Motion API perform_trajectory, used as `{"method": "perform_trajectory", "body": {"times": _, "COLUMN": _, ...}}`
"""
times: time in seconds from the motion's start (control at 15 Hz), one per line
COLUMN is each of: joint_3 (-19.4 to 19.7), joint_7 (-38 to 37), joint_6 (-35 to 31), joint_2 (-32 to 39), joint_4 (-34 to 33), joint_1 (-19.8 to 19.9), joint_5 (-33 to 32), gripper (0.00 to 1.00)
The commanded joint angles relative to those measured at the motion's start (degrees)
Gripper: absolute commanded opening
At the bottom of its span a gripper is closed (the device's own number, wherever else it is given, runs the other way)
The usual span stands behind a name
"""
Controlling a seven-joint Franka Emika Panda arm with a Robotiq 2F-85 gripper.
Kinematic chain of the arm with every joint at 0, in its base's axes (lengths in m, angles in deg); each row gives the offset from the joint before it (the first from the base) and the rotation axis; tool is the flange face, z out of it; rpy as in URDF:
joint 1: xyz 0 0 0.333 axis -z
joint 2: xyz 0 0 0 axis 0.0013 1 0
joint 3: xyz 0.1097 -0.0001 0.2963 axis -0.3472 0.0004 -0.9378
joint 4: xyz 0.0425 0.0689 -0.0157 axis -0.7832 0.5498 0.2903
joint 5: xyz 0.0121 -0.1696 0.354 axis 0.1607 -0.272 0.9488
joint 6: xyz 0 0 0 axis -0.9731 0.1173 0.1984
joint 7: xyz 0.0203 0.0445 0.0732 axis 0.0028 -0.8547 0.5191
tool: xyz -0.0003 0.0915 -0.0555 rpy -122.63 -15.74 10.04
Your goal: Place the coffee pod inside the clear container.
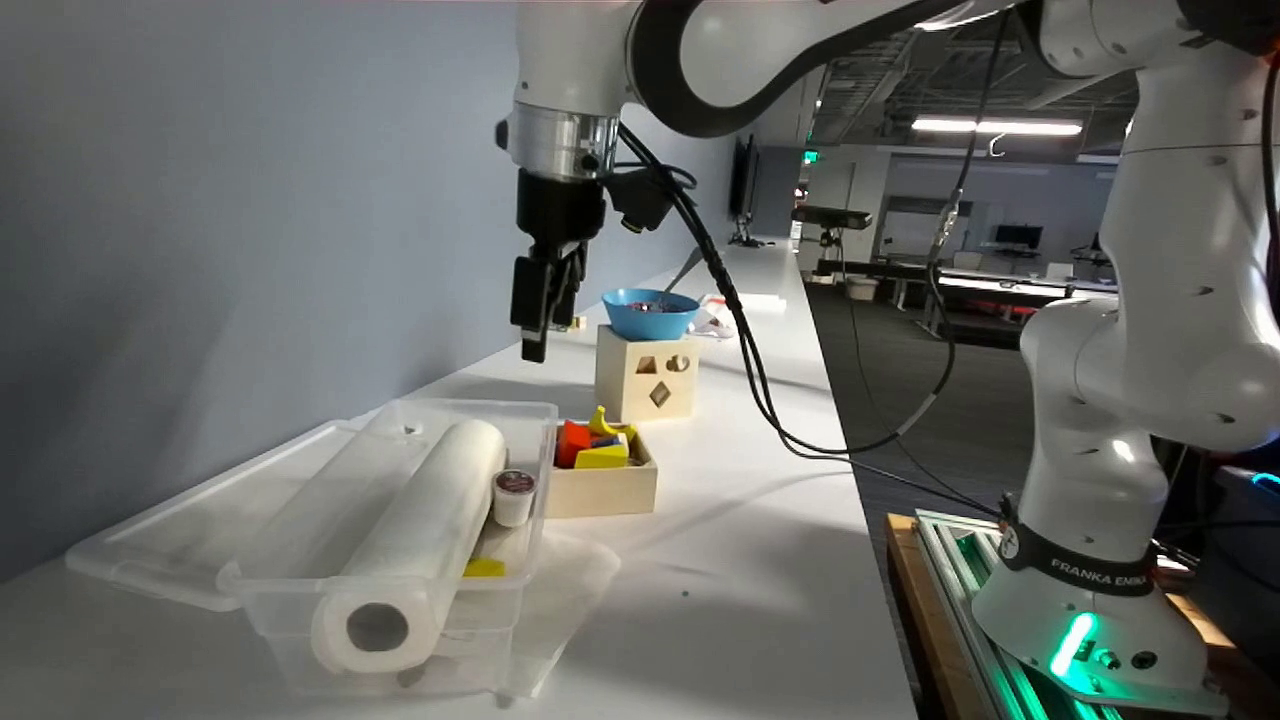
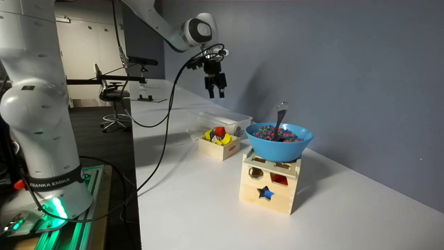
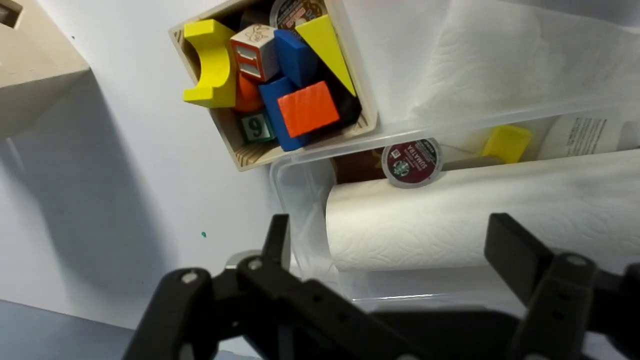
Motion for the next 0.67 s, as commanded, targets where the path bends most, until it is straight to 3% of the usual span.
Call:
{"method": "perform_trajectory", "body": {"times": 0.0, "joint_3": -0.18, "joint_7": 0.03, "joint_6": 0.18, "joint_2": -0.11, "joint_4": 0.06, "joint_1": 0.14, "joint_5": 0.02, "gripper": 1.00}}
{"method": "perform_trajectory", "body": {"times": 0.6, "joint_3": -0.18, "joint_7": 0.05, "joint_6": 0.18, "joint_2": -0.11, "joint_4": 0.46, "joint_1": 0.14, "joint_5": 0.02, "gripper": 1.00}}
